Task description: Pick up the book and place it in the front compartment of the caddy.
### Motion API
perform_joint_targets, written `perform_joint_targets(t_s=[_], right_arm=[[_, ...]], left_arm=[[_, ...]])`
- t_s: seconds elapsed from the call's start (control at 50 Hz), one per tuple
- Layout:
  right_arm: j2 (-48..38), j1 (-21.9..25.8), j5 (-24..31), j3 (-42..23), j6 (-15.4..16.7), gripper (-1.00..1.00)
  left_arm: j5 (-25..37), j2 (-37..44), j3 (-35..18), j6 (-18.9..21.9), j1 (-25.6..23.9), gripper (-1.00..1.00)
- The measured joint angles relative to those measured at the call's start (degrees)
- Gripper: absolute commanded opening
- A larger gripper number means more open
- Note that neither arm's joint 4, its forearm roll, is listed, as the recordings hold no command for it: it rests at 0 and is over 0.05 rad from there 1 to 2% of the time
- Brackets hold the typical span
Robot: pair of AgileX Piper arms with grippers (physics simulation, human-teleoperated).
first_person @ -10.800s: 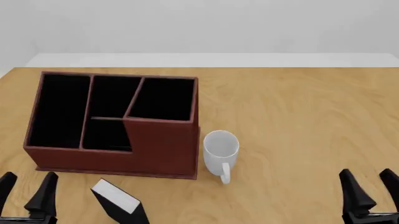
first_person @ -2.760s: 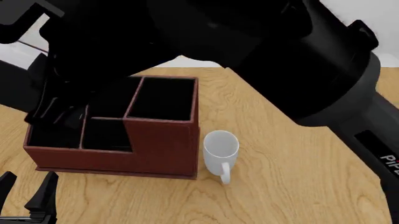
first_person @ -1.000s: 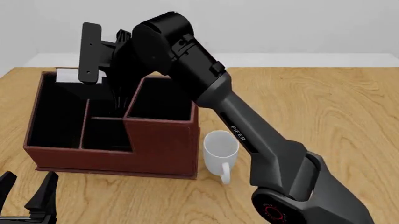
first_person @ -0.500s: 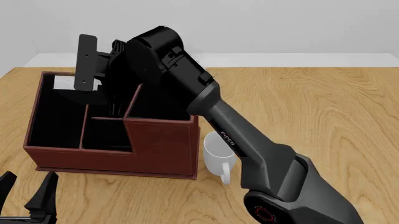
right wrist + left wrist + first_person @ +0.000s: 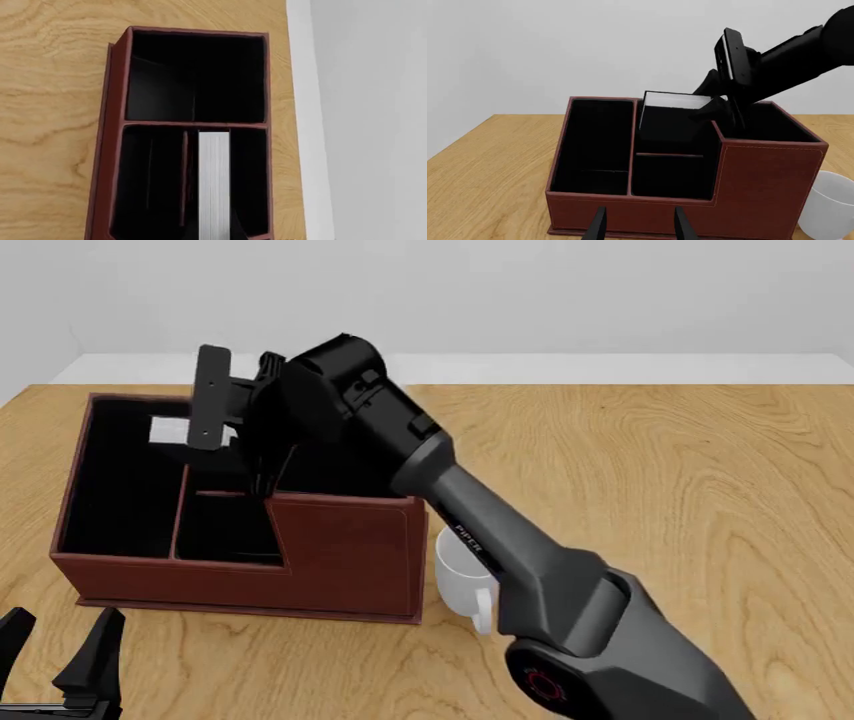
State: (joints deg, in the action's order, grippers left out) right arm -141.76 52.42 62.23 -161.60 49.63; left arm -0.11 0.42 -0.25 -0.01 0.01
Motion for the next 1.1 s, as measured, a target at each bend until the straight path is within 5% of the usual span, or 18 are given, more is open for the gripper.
perform_joint_targets(t_s=[0.58,0.6,1.1], right_arm=[[-1.81,-1.57,-3.14,1.04,1.2,-1.0],[-1.78,-1.58,-3.21,1.11,1.25,1.0],[-2.86,-4.65,-7.77,-1.21,2.08,1.0]], left_arm=[[0.0,0.0,0.0,0.0,0.0,1.0],[0.0,0.0,0.0,0.0,0.0,1.0],[0.0,0.0,0.0,0.0,0.0,1.0]])
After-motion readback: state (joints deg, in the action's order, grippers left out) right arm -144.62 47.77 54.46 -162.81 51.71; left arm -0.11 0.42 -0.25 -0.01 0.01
